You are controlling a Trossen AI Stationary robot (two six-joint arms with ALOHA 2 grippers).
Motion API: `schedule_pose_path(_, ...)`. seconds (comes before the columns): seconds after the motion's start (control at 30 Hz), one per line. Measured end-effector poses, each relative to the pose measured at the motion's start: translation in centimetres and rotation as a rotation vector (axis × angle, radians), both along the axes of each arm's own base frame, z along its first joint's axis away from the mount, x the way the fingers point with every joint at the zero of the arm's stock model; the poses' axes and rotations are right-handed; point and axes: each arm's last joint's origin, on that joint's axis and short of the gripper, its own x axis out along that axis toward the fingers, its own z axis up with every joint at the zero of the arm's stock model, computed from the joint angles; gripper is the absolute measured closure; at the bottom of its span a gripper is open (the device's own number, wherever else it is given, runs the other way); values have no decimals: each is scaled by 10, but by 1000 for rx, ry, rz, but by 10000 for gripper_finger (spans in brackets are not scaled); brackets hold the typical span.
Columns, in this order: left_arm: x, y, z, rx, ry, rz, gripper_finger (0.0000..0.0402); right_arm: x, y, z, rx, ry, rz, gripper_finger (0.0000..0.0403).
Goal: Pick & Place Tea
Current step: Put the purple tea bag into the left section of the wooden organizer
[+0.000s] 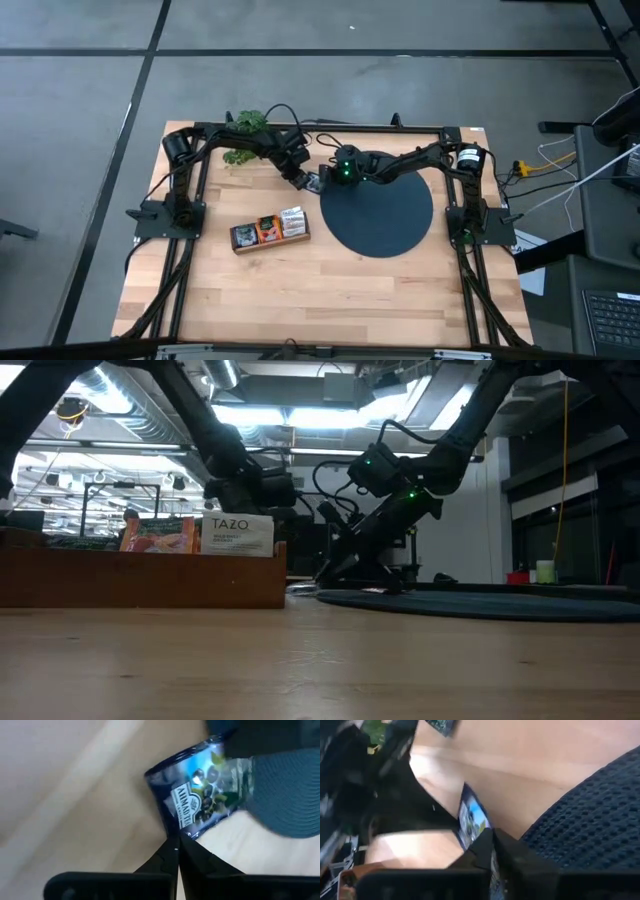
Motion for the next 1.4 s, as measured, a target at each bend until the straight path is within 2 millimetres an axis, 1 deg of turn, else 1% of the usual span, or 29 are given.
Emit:
schedule_pose_path(0.07,-5,4,5,13,9,22,396,0,0,0,3,-5,11,394)
schedule_pose_path(0.17,-14,8,18,32,14,51,396,0,0,0,5,-5,16,392)
schedule_pose_path(0.3,-25,11,45,56,-30,66,394,1,1,1,-6,-10,51,397)
schedule_pose_path(0.47,-33,16,77,149,-134,66,396,1,1,1,-6,-22,61,399)
schedule_pose_path(0.57,-38,16,92,178,-183,73,397,3,1,5,-15,-64,107,399)
schedule_pose_path(0.67,-43,16,103,192,-211,79,395,8,0,11,-40,-94,180,400)
schedule_pose_path(0.77,-46,14,109,184,-231,73,390,17,-1,24,-106,-130,281,400)
schedule_pose_path(0.93,-51,14,113,42,-308,37,371,34,-6,48,-203,-118,438,401)
schedule_pose_path(1.07,-56,10,111,-37,-304,-10,336,43,-9,74,-296,-3,608,401)
schedule_pose_path(1.2,-57,0,109,-107,-309,-108,293,51,-11,109,-415,54,756,402)
schedule_pose_path(1.33,-54,-9,110,-135,-352,-198,258,53,-14,139,-481,73,830,402)
schedule_pose_path(1.4,-52,-11,110,-115,-357,-223,244,53,-15,149,-490,52,862,402)
